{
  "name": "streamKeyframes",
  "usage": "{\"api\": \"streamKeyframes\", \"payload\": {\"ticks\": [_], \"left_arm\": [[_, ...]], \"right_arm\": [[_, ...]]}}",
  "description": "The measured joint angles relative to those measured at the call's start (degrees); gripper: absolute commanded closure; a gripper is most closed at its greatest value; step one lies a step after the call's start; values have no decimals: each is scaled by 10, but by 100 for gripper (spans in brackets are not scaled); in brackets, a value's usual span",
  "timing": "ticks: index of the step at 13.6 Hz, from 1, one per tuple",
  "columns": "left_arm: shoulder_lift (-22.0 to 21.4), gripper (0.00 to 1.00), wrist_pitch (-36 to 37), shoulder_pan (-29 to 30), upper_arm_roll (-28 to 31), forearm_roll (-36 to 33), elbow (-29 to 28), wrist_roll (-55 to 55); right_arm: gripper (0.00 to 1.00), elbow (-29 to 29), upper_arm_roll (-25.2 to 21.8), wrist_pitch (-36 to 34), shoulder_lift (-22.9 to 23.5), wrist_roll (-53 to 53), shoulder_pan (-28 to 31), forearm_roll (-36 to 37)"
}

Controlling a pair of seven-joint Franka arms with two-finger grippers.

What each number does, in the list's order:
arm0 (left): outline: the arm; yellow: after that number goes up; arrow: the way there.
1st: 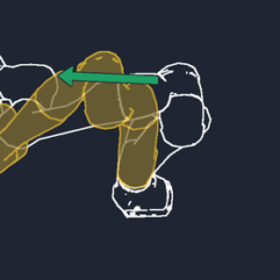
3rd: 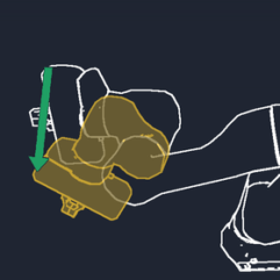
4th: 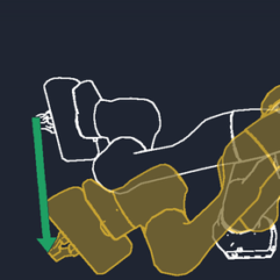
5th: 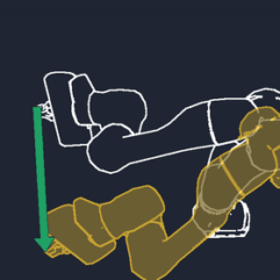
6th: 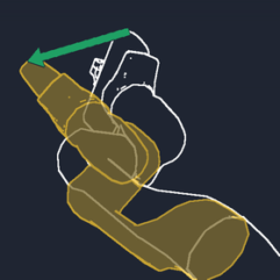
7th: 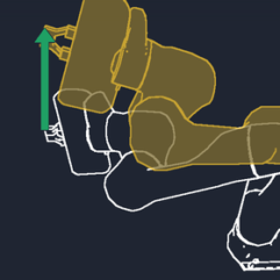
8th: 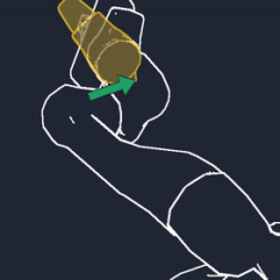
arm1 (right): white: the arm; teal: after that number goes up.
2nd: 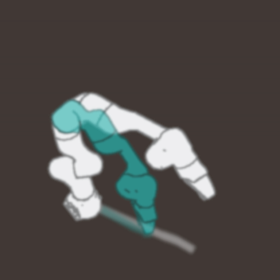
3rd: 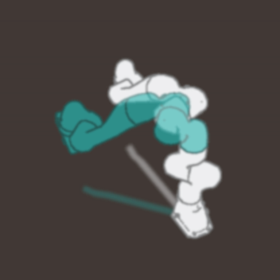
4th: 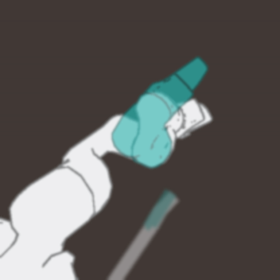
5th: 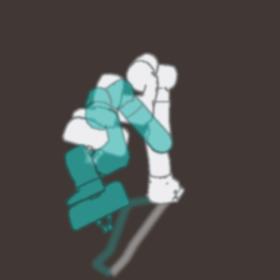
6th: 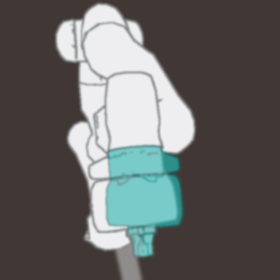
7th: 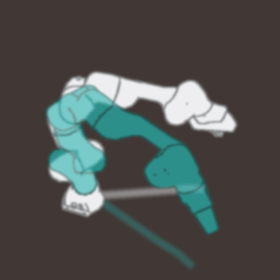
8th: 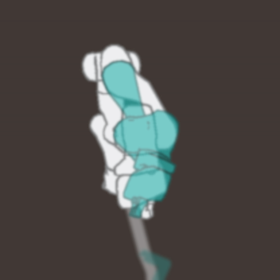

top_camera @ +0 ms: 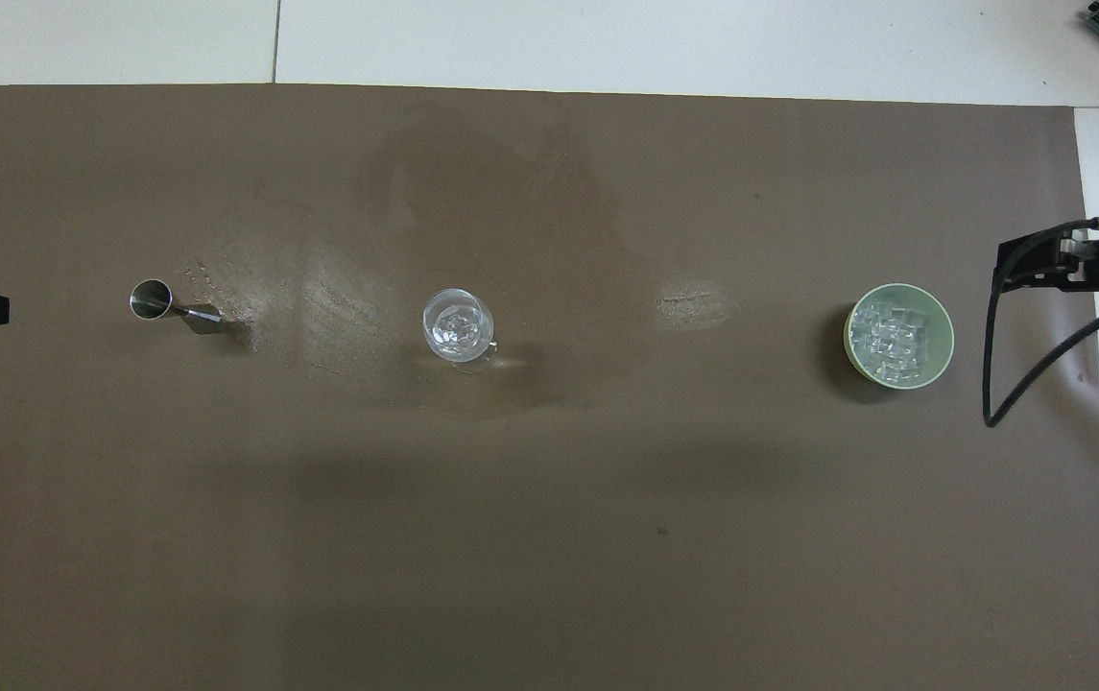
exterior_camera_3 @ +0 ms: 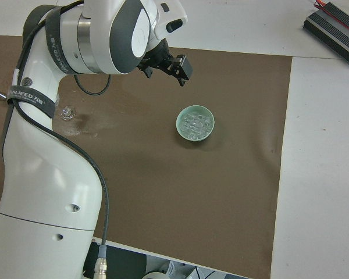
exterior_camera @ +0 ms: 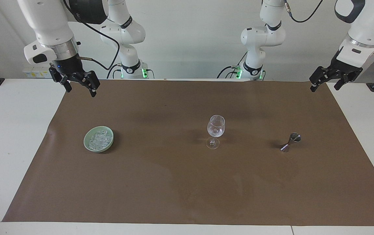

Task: Pour wine and add ice with both arms

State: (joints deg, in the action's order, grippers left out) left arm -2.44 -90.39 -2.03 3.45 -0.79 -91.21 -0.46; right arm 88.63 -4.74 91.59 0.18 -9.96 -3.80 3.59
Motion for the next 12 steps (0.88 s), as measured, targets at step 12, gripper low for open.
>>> {"api": "streamKeyframes", "payload": {"ticks": [12], "left_arm": [[0,0,1,-3,-3,0,0,0]], "right_arm": [[0,-9,-26,-53,-16,24,-12,-34]]}}
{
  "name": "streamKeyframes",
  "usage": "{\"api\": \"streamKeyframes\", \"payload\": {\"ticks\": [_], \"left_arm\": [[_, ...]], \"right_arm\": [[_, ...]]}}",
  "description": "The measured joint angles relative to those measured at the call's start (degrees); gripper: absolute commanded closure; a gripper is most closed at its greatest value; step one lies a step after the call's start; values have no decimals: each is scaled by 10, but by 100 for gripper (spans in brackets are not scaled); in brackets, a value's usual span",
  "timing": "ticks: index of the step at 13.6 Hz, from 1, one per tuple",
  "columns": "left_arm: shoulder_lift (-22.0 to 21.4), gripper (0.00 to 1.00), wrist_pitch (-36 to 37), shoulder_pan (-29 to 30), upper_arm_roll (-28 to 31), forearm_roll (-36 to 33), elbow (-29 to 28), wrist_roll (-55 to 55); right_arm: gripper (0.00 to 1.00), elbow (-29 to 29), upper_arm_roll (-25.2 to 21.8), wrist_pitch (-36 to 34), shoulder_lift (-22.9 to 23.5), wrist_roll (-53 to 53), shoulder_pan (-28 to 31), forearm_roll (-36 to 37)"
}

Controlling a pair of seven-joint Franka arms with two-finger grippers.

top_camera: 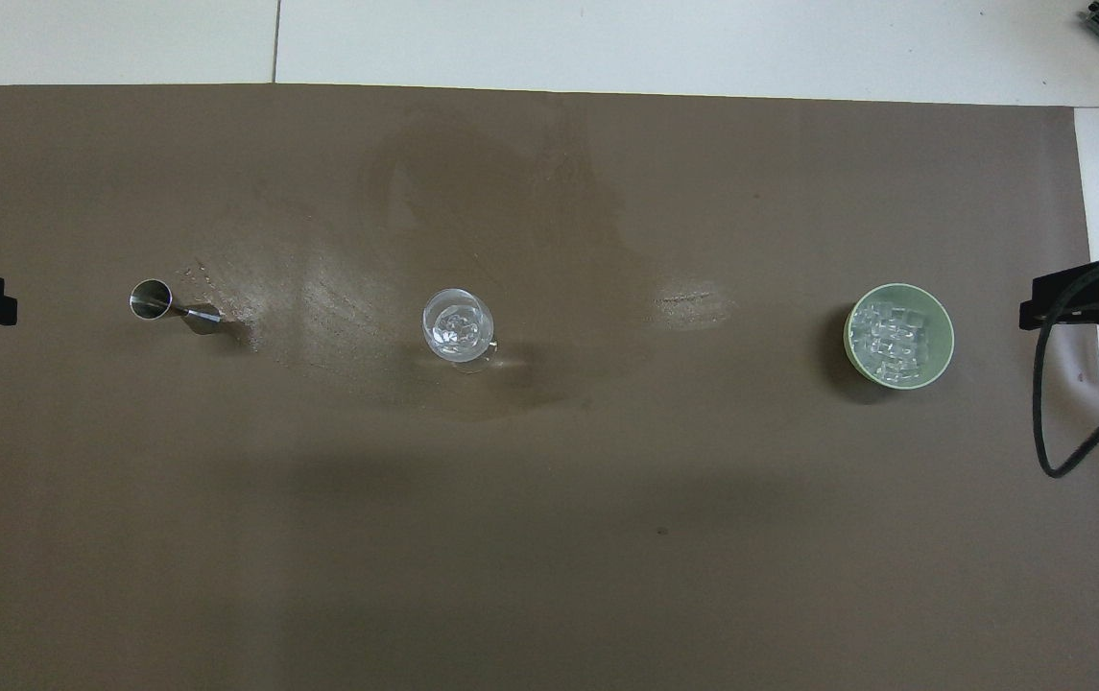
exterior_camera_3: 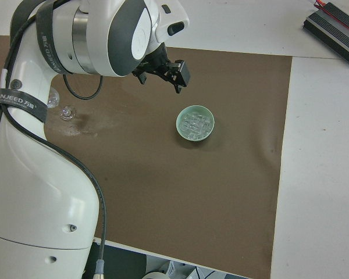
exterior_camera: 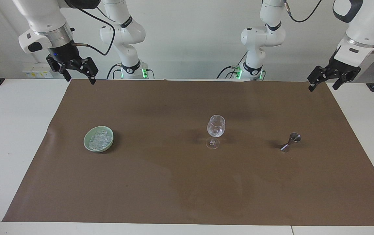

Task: Pour wine and add ice with both arms

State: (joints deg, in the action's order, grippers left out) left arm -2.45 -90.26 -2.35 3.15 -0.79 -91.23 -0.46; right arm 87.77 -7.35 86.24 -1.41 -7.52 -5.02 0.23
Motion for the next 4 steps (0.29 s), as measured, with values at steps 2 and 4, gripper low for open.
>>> {"api": "streamKeyframes", "payload": {"ticks": [2,4], "left_arm": [[0,0,0,0,0,0,0,0],[0,0,0,0,1,0,0,0]], "right_arm": [[0,0,-2,0,6,5,0,0],[0,0,0,0,6,5,-2,0]]}}
